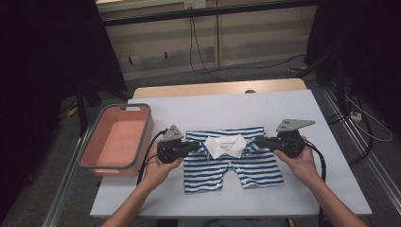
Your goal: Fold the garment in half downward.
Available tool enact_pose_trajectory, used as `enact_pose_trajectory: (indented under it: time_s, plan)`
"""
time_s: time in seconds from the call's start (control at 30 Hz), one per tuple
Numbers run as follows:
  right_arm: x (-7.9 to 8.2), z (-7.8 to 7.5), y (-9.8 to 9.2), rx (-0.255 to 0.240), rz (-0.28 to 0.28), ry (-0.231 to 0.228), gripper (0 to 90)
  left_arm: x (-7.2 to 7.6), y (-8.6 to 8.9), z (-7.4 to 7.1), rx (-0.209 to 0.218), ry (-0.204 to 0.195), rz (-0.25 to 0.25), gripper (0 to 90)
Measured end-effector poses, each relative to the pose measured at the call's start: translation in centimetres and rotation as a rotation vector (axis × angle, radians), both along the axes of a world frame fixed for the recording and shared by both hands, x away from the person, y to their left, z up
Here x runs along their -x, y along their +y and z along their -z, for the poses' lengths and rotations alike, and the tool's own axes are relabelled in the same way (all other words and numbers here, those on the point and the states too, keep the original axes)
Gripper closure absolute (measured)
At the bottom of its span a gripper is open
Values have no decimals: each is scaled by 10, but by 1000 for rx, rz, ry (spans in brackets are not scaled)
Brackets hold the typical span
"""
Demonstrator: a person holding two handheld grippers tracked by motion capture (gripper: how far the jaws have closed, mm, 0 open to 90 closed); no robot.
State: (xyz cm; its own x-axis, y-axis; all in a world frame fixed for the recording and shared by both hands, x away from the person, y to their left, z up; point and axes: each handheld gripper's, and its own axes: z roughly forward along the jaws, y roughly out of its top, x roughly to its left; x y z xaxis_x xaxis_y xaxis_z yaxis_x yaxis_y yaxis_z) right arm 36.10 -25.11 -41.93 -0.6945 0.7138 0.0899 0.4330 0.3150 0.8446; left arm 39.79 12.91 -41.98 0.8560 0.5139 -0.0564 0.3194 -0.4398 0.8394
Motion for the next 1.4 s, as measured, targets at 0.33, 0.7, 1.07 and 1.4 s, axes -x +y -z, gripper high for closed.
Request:
enact_pose_trajectory:
  time_s: [0.33, 0.7, 1.07, 1.4]
  plan:
    - [7, 0, -8, -8, 11, 0, 884, 6, -5, -2, 11, 3, 9, 876]
    - [18, 7, -10, -14, 3, 14, 885, 30, -1, 7, -18, 3, 20, 876]
    - [27, 14, -8, 12, -20, 29, 884, 36, 5, 16, -89, 8, 33, 876]
    - [35, 16, -4, 35, -45, 48, 884, 43, 16, 15, -98, 16, 21, 883]
